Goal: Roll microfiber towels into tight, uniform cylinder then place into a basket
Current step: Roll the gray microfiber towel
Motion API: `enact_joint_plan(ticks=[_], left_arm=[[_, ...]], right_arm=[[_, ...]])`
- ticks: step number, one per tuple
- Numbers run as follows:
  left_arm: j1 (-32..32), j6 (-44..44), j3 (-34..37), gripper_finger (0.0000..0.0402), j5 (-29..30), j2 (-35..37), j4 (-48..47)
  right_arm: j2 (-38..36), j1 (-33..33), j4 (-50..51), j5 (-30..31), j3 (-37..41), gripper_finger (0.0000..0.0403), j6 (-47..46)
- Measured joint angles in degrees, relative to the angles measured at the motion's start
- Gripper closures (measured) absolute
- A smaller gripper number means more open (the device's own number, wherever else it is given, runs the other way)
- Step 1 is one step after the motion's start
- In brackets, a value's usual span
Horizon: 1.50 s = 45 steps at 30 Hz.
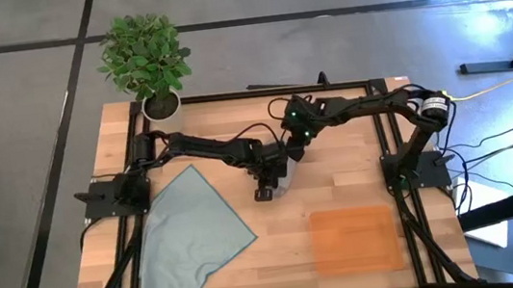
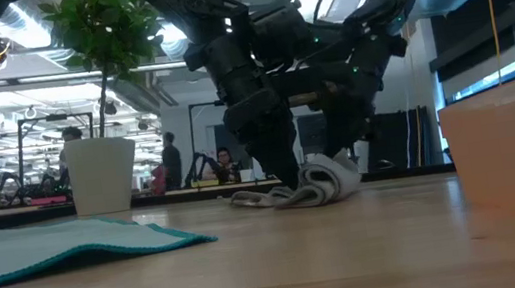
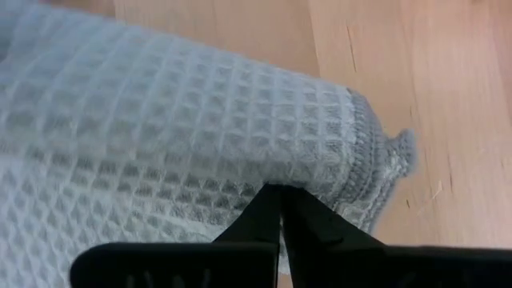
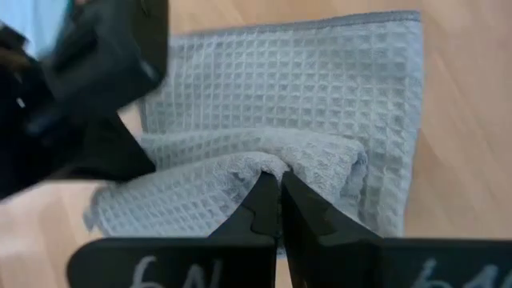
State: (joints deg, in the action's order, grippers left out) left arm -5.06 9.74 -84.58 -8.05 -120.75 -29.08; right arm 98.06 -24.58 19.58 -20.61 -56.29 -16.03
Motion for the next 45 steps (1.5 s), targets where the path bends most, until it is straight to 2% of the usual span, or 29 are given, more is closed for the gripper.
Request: enact_joint_plan(ticks=[10,17,27,32,38,43,45], left_arm=[[0.06,-0.13,0.00,0.0401,0.15,0.00,0.26],[0.14,-0.09,0.03,0.0401,0.00,-0.05,0.70],[0.16,-2.32,0.04,0.0400,-0.07,-0.07,0.96],[0.17,-6.62,0.03,0.0381,-0.40,-0.07,0.58],[-0.20,-10.56,-3.37,0.0355,-2.18,-0.07,-7.96],[-1.01,-16.00,-6.81,0.0357,-2.61,0.47,-14.00],[-1.09,-18.56,-7.56,0.0359,-4.16,0.90,-13.55]], right_arm=[[0.51,0.04,-6.63,-0.46,0.07,0.0398,-1.44],[4.55,0.00,-9.54,-0.58,0.07,0.0395,-1.95],[5.47,-0.02,-8.66,-3.22,0.02,0.0339,-0.46],[5.47,-0.07,-8.63,-3.19,0.02,0.0307,-0.47],[5.47,0.00,-8.55,-3.40,0.02,0.0259,-1.71],[5.45,-0.13,-8.80,-3.45,-0.01,0.0234,-3.27],[5.45,-0.13,-8.60,-3.54,0.02,0.0231,-3.23]])
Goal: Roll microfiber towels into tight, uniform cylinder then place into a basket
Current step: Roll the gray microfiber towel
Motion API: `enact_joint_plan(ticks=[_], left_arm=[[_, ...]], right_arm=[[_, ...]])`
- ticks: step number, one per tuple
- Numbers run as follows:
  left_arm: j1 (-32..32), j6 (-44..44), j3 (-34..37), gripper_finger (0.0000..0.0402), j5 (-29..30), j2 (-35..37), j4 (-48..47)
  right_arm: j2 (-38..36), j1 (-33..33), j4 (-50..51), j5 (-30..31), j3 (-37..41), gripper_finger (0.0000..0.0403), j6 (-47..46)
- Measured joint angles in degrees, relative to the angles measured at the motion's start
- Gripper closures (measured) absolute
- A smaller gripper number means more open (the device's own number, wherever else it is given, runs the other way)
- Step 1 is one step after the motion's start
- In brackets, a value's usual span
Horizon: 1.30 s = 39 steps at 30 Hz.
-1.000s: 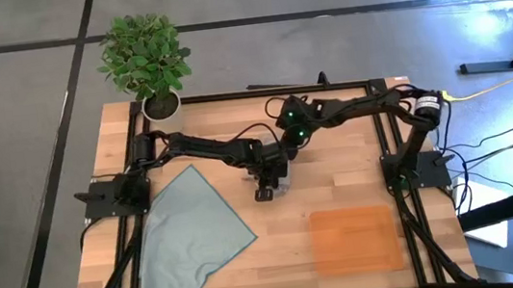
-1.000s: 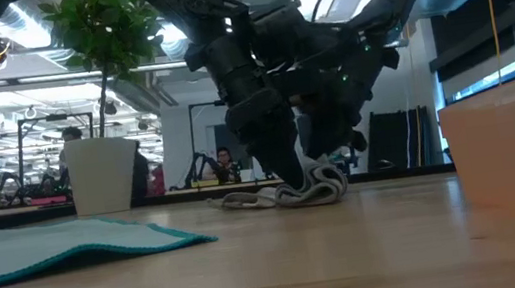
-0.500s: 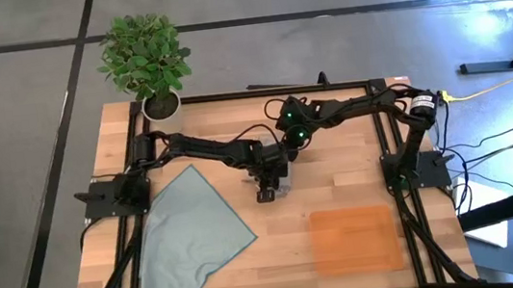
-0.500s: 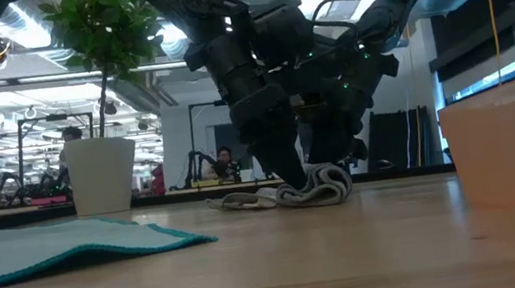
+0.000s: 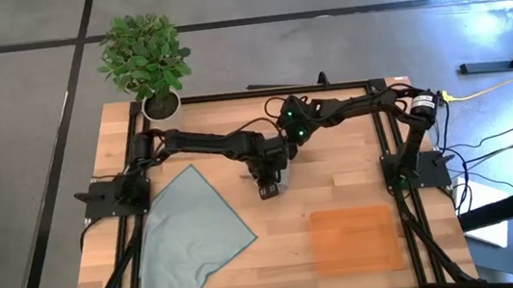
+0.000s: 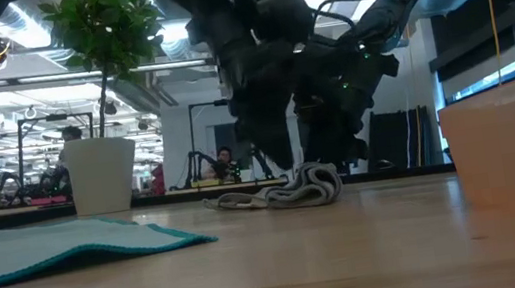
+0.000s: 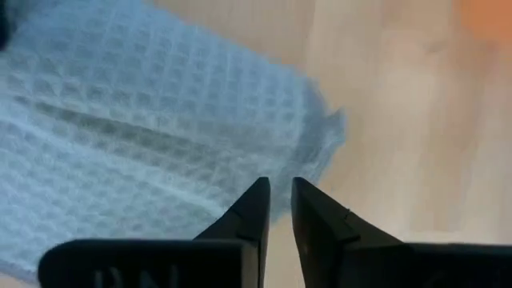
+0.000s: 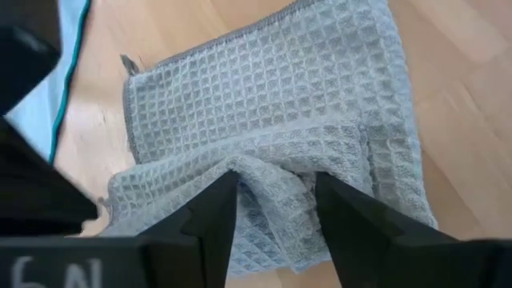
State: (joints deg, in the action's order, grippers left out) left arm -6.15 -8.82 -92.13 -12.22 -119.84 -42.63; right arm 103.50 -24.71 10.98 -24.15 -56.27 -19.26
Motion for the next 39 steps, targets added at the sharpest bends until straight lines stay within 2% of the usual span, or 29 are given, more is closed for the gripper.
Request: enact_joint_plan(ticks=[7,12,20,28,34,39], left_arm=[[0.24,-4.41,-0.16,0.0356,-1.01,3.28,-1.55],[0.30,-7.57,-0.22,0.0359,-0.28,8.45,-4.58],[0.30,-10.62,-0.18,0.0360,7.42,16.29,-8.53],[0.30,-10.58,-0.18,0.0360,12.98,19.71,-12.44],[0.59,-8.21,-0.13,0.0360,14.95,20.36,-15.29],[0.59,-6.96,-0.07,0.0360,15.14,20.28,-15.47]], right_arm=[[0.02,0.22,0.29,0.08,0.04,0.0229,0.32],[0.02,0.06,0.66,0.22,0.04,0.0229,-0.37],[0.02,-1.01,4.62,-0.22,0.00,0.0229,-10.04],[0.02,-0.54,6.89,-7.79,0.02,0.0229,-21.75],[-2.86,-0.49,6.02,1.75,0.07,0.0229,-24.22],[-6.80,-1.21,6.25,5.65,0.05,0.0229,-23.98]])
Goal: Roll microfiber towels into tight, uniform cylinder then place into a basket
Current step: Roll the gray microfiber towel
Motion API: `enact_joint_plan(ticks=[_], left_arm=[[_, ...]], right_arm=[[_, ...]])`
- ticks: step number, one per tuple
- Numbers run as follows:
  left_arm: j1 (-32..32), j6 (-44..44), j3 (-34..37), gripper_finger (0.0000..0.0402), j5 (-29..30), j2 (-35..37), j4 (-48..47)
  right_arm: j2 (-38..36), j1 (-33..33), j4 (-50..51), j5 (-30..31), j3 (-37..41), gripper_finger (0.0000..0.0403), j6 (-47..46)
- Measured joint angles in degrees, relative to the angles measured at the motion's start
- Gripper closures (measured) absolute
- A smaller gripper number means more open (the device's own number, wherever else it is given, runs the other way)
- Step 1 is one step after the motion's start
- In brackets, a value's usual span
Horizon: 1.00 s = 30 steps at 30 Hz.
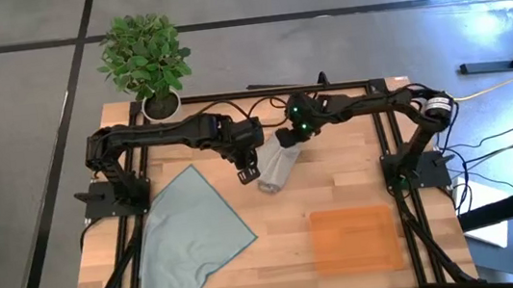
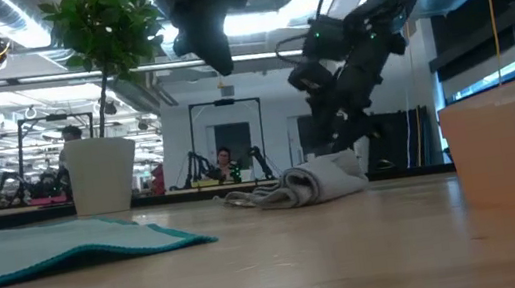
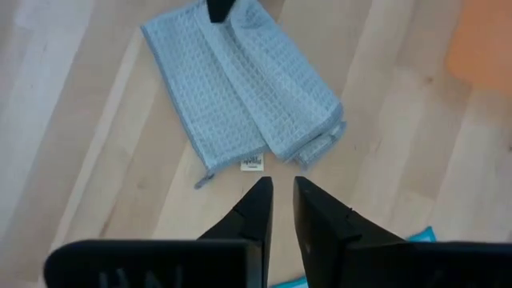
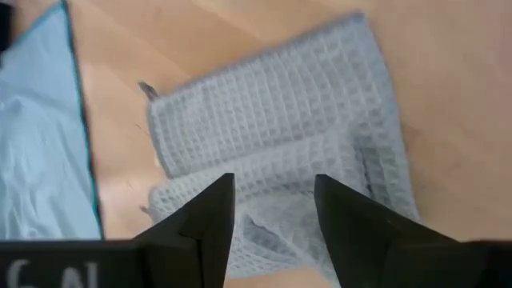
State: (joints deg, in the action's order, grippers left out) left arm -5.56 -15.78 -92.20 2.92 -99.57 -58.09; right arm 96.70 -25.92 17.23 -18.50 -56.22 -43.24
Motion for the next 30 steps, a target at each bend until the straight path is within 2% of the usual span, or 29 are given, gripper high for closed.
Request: enact_joint_plan(ticks=[5,12,14,19,24,30], left_arm=[[0.00,1.17,0.00,0.0360,0.40,0.00,0.01],[0.00,1.30,0.00,0.0360,0.63,0.00,-0.35],[0.00,1.30,0.00,0.0360,0.63,0.00,-0.36],[0.00,1.28,0.00,0.0360,0.63,0.00,-0.32],[-0.02,1.20,0.00,0.0360,0.64,0.00,-0.23],[-0.04,0.89,0.00,0.0360,0.63,-0.02,-0.17]], right_arm=[[-2.92,-0.38,0.89,0.94,-0.01,0.0229,3.38],[-8.02,1.82,8.04,-7.76,-0.01,0.0229,15.82],[-8.52,2.79,10.41,-8.63,-0.01,0.0229,19.34],[-6.94,4.42,10.67,-8.31,0.28,0.0229,26.49],[-4.04,4.60,6.49,-5.13,0.34,0.0229,29.03],[-0.02,4.06,0.80,-5.02,0.34,0.0229,31.16]])
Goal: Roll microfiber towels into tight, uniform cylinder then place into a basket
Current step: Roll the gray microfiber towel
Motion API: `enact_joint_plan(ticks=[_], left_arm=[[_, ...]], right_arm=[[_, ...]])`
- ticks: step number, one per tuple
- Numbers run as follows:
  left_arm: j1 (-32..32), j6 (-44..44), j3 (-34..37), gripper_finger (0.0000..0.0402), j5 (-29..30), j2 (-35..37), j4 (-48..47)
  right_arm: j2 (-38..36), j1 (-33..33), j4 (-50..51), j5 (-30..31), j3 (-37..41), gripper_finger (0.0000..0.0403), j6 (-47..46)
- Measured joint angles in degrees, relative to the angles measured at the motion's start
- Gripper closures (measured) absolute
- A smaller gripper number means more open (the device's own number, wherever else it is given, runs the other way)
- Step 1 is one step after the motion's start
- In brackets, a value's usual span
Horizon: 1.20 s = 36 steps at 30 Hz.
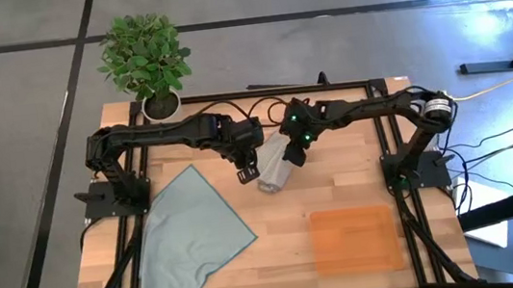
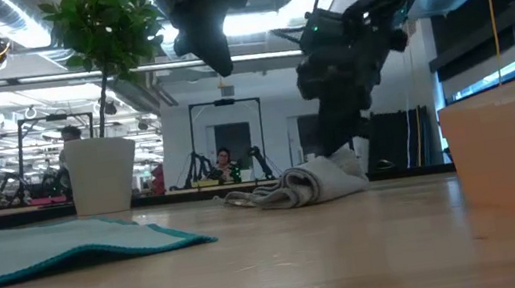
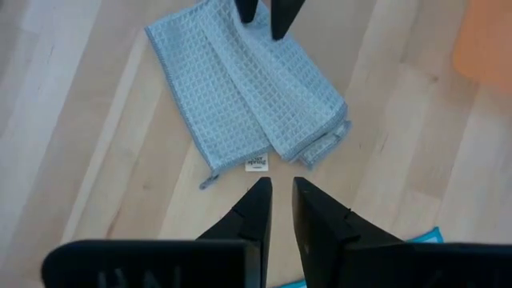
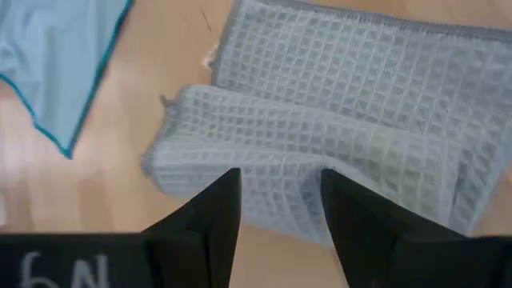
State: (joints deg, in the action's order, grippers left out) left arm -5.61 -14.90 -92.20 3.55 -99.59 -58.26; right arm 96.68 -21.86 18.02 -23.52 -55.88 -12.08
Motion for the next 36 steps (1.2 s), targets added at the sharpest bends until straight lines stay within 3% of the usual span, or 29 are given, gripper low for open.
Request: enact_joint_plan(ticks=[12,23,27,36], left_arm=[[0.00,-0.09,0.00,0.0360,0.00,-0.01,0.02],[0.00,-0.13,0.00,0.0360,0.00,-0.02,0.02],[0.00,-0.18,0.00,0.0360,0.00,-0.02,0.04],[1.95,-2.33,5.43,0.0360,0.02,-0.11,3.61]], right_arm=[[7.07,-1.02,-6.63,-0.07,0.00,0.0229,0.70],[7.61,-2.69,-7.26,-0.10,-0.22,0.0229,-2.40],[7.61,-2.70,-7.19,3.61,-0.07,0.0229,-2.98],[7.61,-2.74,-8.66,5.55,-0.07,0.0229,-19.20]])
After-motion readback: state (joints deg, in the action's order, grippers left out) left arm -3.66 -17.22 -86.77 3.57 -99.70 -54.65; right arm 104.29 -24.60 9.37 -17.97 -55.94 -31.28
